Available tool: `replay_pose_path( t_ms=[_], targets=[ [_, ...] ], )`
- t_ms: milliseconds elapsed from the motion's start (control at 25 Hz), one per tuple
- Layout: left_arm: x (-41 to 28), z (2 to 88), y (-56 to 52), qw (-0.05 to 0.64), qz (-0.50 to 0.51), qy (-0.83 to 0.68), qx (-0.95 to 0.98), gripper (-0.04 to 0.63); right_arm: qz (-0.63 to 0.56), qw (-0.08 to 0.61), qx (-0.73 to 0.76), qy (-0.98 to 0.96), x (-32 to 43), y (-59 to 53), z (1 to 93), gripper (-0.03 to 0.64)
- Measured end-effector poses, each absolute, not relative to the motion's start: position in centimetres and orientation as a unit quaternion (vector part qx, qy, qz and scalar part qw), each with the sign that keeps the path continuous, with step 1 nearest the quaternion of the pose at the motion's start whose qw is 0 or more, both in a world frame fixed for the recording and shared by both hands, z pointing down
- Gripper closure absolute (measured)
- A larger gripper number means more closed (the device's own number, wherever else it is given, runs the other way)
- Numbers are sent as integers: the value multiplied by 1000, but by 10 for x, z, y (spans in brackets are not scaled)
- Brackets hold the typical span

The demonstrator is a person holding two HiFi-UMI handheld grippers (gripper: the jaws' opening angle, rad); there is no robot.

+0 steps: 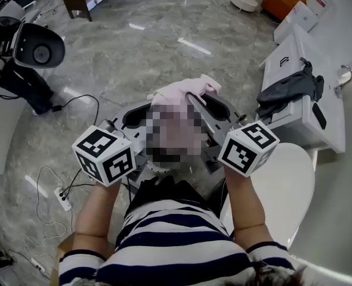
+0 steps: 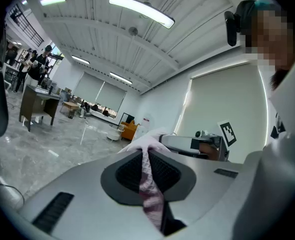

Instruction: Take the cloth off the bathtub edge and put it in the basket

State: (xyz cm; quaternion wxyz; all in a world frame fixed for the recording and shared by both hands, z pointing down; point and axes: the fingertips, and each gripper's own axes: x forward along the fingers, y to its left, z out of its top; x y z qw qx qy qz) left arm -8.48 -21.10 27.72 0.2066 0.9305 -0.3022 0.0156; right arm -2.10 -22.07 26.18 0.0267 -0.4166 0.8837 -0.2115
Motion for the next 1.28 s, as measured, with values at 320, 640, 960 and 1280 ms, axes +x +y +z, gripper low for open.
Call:
replay_pose_path(
  t_ms=[320,640,960,1280],
  targets=[
    [-120,288,-213,212,14,-334,918,558,-208,13,-390,897,-58,-228,272,528],
    [-115,349,-202,209,88,-348,910,557,-250,-30,-389,886,-56,-221,334,528],
    [-104,429,-189,279,136,-341,887,557,-298,-85,-402,862,-46,-204,414,528],
    [-100,496,-173,319,197,-329,867,557,-343,-128,-409,836,-43,-185,481,526]
  ],
)
